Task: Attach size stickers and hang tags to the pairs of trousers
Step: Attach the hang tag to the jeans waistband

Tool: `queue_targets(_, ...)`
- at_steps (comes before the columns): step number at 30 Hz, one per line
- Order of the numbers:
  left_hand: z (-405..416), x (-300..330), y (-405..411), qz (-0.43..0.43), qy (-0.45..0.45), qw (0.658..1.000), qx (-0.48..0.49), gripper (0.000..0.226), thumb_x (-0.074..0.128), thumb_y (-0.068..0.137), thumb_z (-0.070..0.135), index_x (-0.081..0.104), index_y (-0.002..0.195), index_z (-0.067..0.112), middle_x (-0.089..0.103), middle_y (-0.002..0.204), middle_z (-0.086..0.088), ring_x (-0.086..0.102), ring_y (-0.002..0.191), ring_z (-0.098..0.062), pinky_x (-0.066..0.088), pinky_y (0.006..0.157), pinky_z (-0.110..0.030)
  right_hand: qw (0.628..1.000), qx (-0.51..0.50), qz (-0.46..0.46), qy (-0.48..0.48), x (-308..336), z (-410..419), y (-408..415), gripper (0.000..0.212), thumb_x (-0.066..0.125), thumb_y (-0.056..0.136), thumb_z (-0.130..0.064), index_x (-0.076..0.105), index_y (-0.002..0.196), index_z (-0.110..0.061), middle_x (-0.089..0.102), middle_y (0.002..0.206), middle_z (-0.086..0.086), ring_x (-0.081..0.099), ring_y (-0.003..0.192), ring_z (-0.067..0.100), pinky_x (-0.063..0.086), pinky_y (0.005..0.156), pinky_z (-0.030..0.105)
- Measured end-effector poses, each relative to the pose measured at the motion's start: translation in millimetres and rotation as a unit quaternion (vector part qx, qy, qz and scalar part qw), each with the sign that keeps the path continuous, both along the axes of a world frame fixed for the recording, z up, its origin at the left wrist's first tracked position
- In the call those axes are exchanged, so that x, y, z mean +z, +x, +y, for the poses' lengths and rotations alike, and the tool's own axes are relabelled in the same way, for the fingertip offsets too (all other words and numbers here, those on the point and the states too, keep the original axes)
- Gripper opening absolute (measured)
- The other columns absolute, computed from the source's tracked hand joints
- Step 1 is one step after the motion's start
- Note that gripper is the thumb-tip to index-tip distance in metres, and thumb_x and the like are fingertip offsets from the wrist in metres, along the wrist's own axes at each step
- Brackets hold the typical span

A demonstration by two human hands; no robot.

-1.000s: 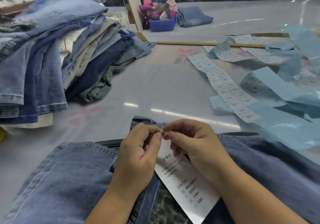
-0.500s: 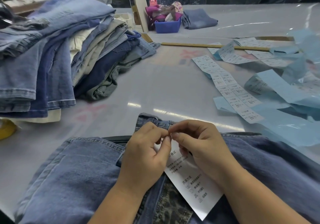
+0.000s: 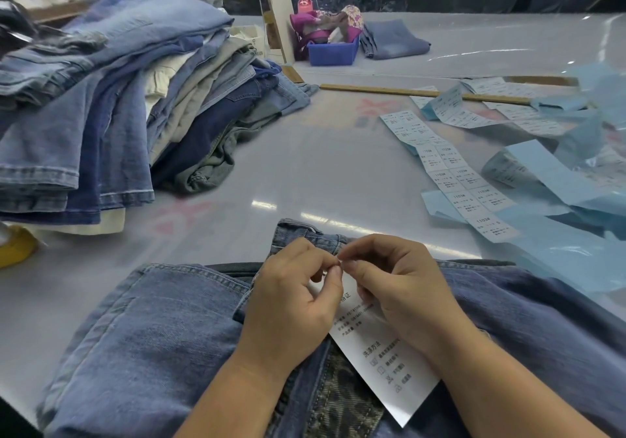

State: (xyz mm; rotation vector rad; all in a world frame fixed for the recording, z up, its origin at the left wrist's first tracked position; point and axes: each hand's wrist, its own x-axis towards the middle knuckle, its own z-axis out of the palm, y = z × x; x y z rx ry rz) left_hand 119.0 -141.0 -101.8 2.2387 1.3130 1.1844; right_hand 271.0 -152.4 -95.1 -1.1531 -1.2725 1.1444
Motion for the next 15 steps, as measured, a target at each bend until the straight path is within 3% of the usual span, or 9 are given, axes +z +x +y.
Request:
queue_targets(3,0.4,-0.2,-0.2,-0.008,-0.01,1.0,0.0,0.013,0.059,0.087,0.021,0.065,0.076,0.018,0.048,0.072,0.014,0.05,0.066,-0.009,0.037,0.061,-0.017,1.0,0.009,0.007,0.002,0.4,-0.3,-0.6,0.022,0.063,0.089,0.0,0.074,0.079,-0.016,0.06,0.056,-0.009,0.05,0.049,0.005,0.038,0.047,0.013)
queue_targets(6,2.0,-1.1,-1.6,-0.041,-0.041,0.998,-0.015,0.012,0.06,0.089,0.022,0.068,0.079,0.021,0.053,0.073,0.012,0.053,0.069,-0.012,0.039,0.059,-0.014,0.999,0.014,0.042,-0.004,-0.4,1.0,1.7,0.022,0.062,0.088,0.004,0.073,0.079,-0.013,0.055,0.055,0.004,0.041,0.045,0.013,0.034,0.042,0.018)
queue_targets(9,3.9,-1.7,-6.0,-0.117,-0.112,0.986,-0.046,0.008,0.066,0.089,0.03,0.072,0.084,0.029,0.059,0.076,0.011,0.055,0.07,-0.012,0.042,0.063,-0.015,0.996,0.039,0.075,-0.007,0.4,1.6,3.7,0.017,0.066,0.083,0.003,0.071,0.076,-0.012,0.058,0.063,0.012,0.044,0.05,0.017,0.037,0.048,0.025)
queue_targets(11,6.8,-1.8,-11.5,-0.186,-0.174,0.965,-0.065,0.004,0.073,0.085,0.034,0.073,0.086,0.03,0.059,0.071,0.012,0.049,0.064,-0.006,0.042,0.062,-0.015,0.991,0.076,0.108,-0.009,1.0,1.5,4.4,0.016,0.065,0.076,-0.001,0.069,0.073,-0.016,0.059,0.066,0.007,0.046,0.054,0.017,0.039,0.051,0.027)
queue_targets(15,13.1,-3.3,-20.4,-0.247,-0.263,0.925,-0.12,0.015,0.081,0.072,0.032,0.074,0.081,0.023,0.05,0.072,-0.022,0.041,0.064,-0.016,0.039,0.062,-0.023,0.979,0.15,0.138,-0.003,-0.8,2.4,6.8,0.018,0.062,0.078,0.003,0.062,0.079,-0.015,0.056,0.071,0.004,0.041,0.056,0.015,0.035,0.051,0.025)
